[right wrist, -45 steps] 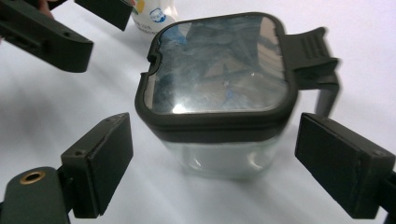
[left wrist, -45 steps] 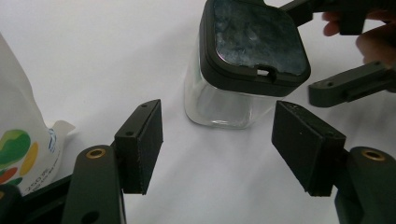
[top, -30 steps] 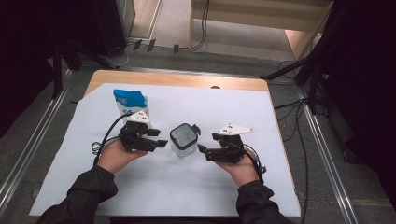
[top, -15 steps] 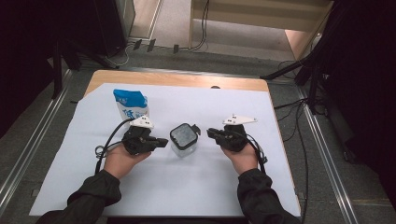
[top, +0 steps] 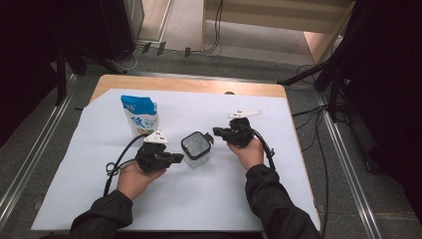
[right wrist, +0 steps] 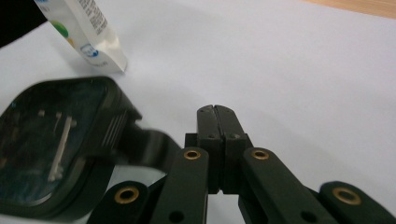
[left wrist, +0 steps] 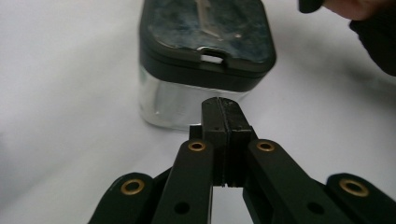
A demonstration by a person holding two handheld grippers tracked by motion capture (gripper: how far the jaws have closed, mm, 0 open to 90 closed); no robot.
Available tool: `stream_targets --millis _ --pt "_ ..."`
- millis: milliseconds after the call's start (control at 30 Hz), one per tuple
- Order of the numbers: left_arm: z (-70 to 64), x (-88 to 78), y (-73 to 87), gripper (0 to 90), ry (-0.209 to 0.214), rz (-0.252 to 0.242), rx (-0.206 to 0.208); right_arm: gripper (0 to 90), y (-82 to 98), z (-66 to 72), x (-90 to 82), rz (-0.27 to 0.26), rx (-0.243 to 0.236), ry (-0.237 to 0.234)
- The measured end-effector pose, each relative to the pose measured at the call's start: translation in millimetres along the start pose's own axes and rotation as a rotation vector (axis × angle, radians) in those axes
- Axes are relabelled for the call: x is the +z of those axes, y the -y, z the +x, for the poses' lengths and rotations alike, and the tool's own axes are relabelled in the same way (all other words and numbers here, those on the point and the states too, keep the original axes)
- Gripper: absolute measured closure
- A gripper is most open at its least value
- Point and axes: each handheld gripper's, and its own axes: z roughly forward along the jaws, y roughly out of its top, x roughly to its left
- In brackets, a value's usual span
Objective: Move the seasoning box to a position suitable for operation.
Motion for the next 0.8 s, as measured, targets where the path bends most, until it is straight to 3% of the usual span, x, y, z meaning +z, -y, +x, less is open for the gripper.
stream_targets --millis 167,300,500,600,700,800 --pt "-20.0 10.0 -0.3 90.0 0.014 0.015 0.042 90.0 -7.3 -3.7 9.8 -0.007 0.009 -0.031" --pt "-26.1 19.1 -0.9 90.0 0.041 -0.001 0.049 90.0 -10.9 -3.2 16.5 -0.004 0.010 -0.058" --pt "-25.8 25.8 -1.6 90.0 0.032 -0.007 0.046 90.0 -10.3 2.2 21.5 0.020 0.003 -0.093" --pt "-22.9 26.2 -2.3 90.0 0.047 -0.003 0.031 90.0 -10.0 4.2 21.5 0.024 -0.005 -0.085" --pt "-23.8 27.0 -2.6 90.0 0.035 0.003 0.053 90.0 -9.1 2.7 19.9 0.027 0.005 -0.088" --pt "-21.0 26.9 -2.1 90.0 0.037 0.009 0.049 90.0 -7.8 2.4 18.4 0.029 0.008 -0.086"
